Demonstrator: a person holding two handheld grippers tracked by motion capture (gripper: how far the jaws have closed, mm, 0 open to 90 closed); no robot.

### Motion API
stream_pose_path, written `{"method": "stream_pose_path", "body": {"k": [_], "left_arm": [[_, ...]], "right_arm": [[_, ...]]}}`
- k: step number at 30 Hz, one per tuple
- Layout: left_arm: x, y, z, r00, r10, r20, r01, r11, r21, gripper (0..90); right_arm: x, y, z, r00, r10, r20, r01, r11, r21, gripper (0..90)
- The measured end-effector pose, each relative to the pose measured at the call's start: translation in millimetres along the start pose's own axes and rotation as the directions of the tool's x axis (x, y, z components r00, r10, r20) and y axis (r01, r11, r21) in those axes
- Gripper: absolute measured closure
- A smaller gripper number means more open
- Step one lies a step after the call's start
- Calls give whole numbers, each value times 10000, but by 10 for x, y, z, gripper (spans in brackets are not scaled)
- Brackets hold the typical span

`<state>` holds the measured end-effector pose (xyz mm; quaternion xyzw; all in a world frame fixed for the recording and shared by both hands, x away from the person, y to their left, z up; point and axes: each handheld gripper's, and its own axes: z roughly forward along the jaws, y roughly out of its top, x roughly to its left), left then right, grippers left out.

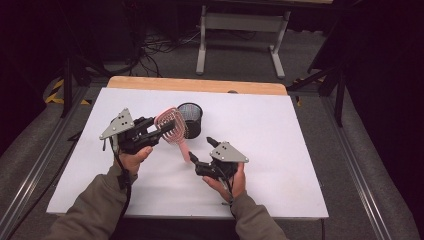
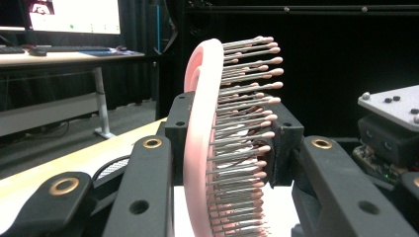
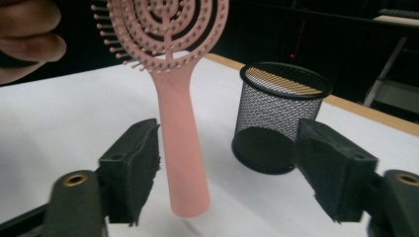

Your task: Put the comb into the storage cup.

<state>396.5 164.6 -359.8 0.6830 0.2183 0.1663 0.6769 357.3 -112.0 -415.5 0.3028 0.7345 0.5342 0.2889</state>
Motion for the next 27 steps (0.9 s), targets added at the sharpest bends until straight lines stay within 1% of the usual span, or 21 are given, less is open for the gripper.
{"method": "stream_pose_path", "body": {"k": [1, 3, 5, 6, 7, 8, 9, 10, 15, 18, 21, 23, 27], "left_arm": [[5, 0, -5, 10000, -2, -17, 2, 10000, -2, 640], [18, 2, -17, 10000, -4, -21, 4, 10000, 10, 640], [24, 5, -24, 10000, -4, -44, 4, 10000, -3, 640], [24, 5, -24, 10000, -4, -44, 4, 10000, -3, 640], [29, 8, -29, 10000, 27, -62, -27, 10000, -32, 640], [30, 9, -31, 10000, 36, -68, -36, 10000, -35, 640], [33, 10, -36, 9999, 49, -97, -49, 10000, -57, 640], [38, 11, -41, 9999, 54, -109, -55, 10000, -64, 640], [54, 14, -60, 9999, 61, -143, -62, 10000, -38, 640], [55, 16, -64, 9998, 53, -173, -54, 10000, -54, 640], [59, 16, -68, 9998, 60, -168, -61, 10000, -51, 640], [65, 18, -76, 9997, 78, -214, -79, 10000, -58, 640], [70, 19, -81, 9996, 77, -264, -79, 9999, -75, 640]], "right_arm": [[-11, 7, -12, 9999, -20, 118, 20, 10000, -18, 197], [-46, 16, -46, 9999, 27, 142, -26, 9999, -117, 193], [-68, 24, -70, 9995, 54, 297, -49, 9998, -195, 184], [-68, 24, -70, 9995, 54, 297, -49, 9998, -195, 184], [-82, 27, -83, 9994, 67, 339, -59, 9997, -219, 167], [-97, 33, -88, 9991, -75, 421, 79, 9999, -109, 143], [-103, 35, -95, 9987, -175, 482, 179, 9998, -85, 139], [-122, 38, -115, 9978, -225, 626, 229, 9997, -57, 133], [-154, 48, -153, 9947, -475, 913, 476, 9989, 9, 94], [-170, 53, -181, 9905, -776, 1134, 771, 9970, 93, 74], [-188, 53, -211, 9891, -881, 1180, 872, 9961, 123, 63], [-200, 57, -241, 9867, -1008, 1275, 1003, 9949, 104, 55], [-235, 71, -311, 9842, -1022, 1446, 1033, 9947, 3, 52]]}}
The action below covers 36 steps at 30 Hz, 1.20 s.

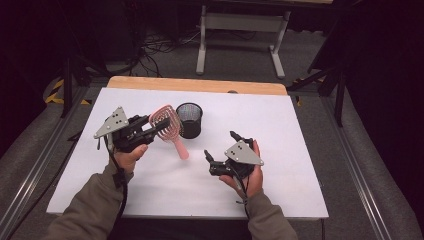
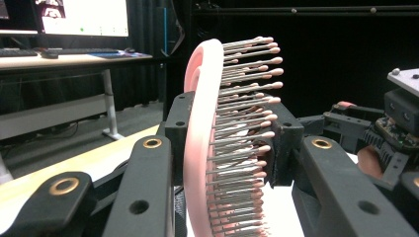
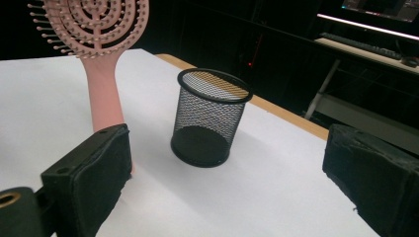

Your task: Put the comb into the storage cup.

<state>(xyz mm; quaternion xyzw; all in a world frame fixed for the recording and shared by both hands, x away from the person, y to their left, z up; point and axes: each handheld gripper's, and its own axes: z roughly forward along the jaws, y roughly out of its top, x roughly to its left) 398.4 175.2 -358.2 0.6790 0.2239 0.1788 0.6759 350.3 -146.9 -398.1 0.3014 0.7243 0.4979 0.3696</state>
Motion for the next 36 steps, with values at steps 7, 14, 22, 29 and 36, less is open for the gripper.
{"method": "stream_pose_path", "body": {"k": [7, 14, 22, 29, 36], "left_arm": [[4, 7, -13, 9999, 135, -24, -135, 9999, 13, 640], [6, 9, -18, 9998, 192, -15, -191, 9998, 46, 640], [22, 19, -39, 9998, 165, -80, -165, 9998, -61, 640], [21, 24, -27, 9998, 202, -65, -202, 9998, -58, 639], [-15, 43, 49, 9991, 415, 4, -415, 9991, 43, 640]], "right_arm": [[-87, -23, -91, 10000, -15, 86, 17, 9999, -147, 53], [-119, -70, -149, 9997, -118, 203, 120, 9999, -72, 53], [-127, -131, -245, 9988, -398, 289, 403, 9991, -164, 59], [-165, -199, -376, 9974, -546, 459, 556, 9983, -200, 66], [-213, -279, -474, 9972, -522, 543, 520, 9986, 45, 65]]}}
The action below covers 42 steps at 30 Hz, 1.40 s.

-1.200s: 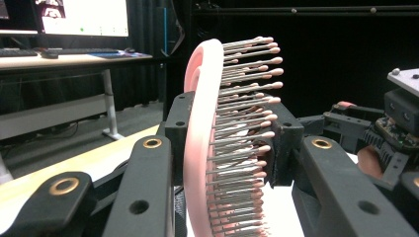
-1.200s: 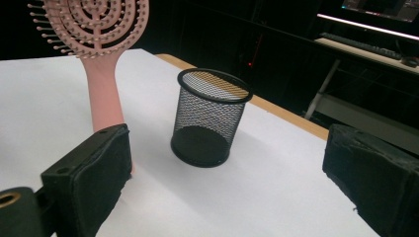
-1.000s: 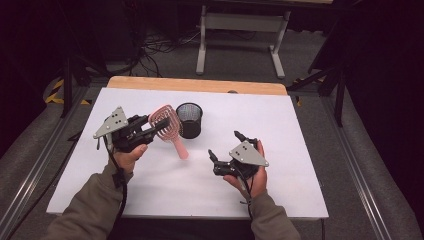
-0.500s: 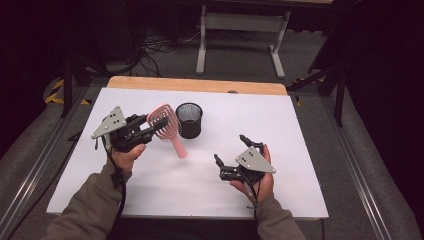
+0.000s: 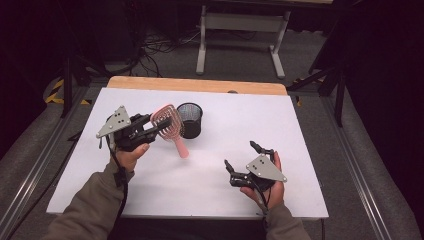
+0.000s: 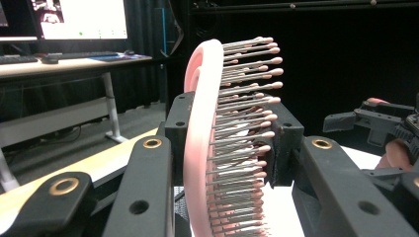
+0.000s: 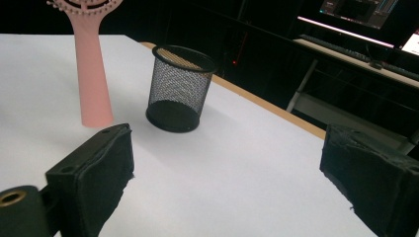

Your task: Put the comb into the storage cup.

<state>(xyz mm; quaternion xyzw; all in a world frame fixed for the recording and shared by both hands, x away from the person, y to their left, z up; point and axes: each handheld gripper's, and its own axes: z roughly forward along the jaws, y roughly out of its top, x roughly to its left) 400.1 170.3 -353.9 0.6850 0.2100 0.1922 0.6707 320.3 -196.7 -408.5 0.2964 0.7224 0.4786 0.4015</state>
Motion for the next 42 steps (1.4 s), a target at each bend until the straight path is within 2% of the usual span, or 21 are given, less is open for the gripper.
{"method": "stream_pose_path", "body": {"k": [13, 19, 23, 25, 30, 42], "left_arm": [[28, 204, 24, 9998, 210, -12, -211, 9996, -172, 640], [45, 288, 28, 9992, 375, -121, -377, 9990, -246, 640], [70, 324, 30, 9993, 347, -109, -351, 9989, -320, 640], [88, 370, 32, 9985, 534, -133, -538, 9980, -322, 640], [143, 444, 36, 9980, 611, -148, -617, 9972, -416, 640], [192, 513, 65, 9970, 741, -240, -753, 9956, -550, 640]], "right_arm": [[-71, -112, -174, 9998, 174, 92, -175, 9998, 114, 66], [-127, -129, -217, 9989, 387, 279, -384, 9992, -130, 66], [-145, -140, -217, 9988, 412, 268, -410, 9991, -75, 65], [-142, -137, -219, 9989, 397, 252, -395, 9992, -77, 65], [-129, -144, -197, 9994, 305, 185, -304, 9995, -56, 66], [-111, -155, -168, 9997, 220, 39, -221, 9996, 161, 66]]}}
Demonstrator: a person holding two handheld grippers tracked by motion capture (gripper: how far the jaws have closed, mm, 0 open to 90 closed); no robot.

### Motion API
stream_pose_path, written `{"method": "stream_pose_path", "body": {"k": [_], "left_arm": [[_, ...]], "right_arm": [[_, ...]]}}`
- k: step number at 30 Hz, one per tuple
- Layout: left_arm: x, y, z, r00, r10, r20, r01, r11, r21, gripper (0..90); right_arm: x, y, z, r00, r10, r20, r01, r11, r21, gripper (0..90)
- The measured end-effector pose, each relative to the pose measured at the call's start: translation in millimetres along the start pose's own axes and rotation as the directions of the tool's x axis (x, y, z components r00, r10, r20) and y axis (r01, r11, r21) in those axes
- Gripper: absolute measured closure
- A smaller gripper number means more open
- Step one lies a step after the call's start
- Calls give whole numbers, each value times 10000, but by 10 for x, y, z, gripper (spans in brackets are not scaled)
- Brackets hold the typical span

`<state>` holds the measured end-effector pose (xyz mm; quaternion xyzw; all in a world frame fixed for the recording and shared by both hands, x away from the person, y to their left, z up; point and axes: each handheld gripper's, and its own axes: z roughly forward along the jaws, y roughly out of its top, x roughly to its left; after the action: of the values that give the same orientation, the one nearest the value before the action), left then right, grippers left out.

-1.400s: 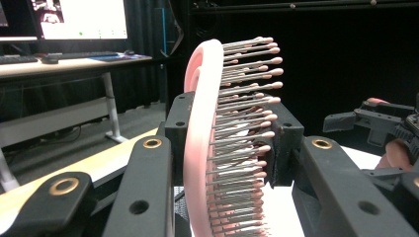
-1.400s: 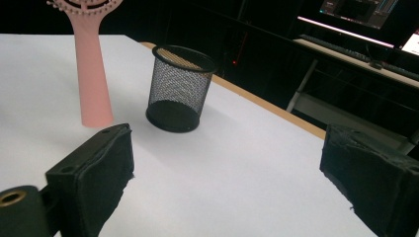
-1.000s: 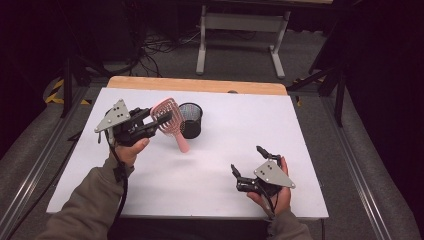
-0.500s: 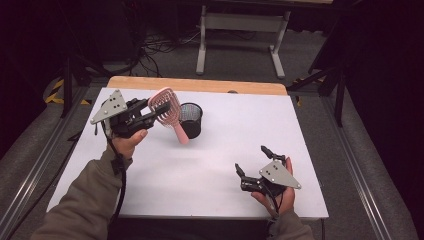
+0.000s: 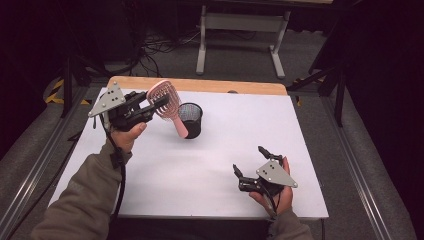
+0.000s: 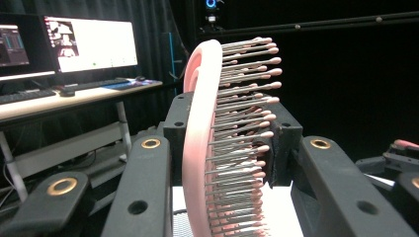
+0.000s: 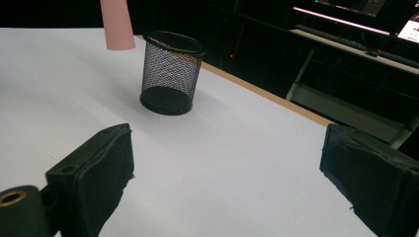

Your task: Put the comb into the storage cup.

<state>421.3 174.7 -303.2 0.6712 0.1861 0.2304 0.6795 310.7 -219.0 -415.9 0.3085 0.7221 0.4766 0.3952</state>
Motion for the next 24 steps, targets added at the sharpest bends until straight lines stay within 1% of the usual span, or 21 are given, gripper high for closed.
{"method": "stream_pose_path", "body": {"k": [2, 3, 6, 9, 17, 18, 19, 24], "left_arm": [[5, 11, 6, 10000, 23, 7, -23, 10000, 3, 640], [11, 34, 15, 9999, 112, -35, -111, 9999, 67, 640], [25, 53, 42, 9999, 93, -59, -92, 9999, 59, 640], [45, 71, 67, 9998, 184, -107, -183, 9997, 130, 640], [110, 115, 114, 9997, 124, -207, -122, 9999, 96, 640], [123, 125, 125, 9997, 87, -212, -85, 9999, 84, 640], [128, 130, 129, 9997, 91, -238, -90, 9999, 65, 640], [148, 165, 156, 9995, 158, -283, -156, 9998, 77, 640]], "right_arm": [[0, 0, -1, 10000, -13, 7, 13, 10000, 3, 66], [-3, -3, 3, 10000, 50, 38, -49, 10000, -36, 66], [-6, -4, 3, 10000, 33, -10, -33, 10000, 12, 66], [-1, -3, 2, 10000, 0, 9, 0, 10000, -19, 66], [-11, -1, -4, 10000, 77, -3, -77, 9999, -120, 66], [-15, 2, -12, 10000, 30, 38, -29, 9999, -111, 66], [-17, 10, -26, 9997, 143, 218, -136, 9994, -323, 66], [-19, 7, -30, 9995, 152, 265, -145, 9995, -293, 66]]}}
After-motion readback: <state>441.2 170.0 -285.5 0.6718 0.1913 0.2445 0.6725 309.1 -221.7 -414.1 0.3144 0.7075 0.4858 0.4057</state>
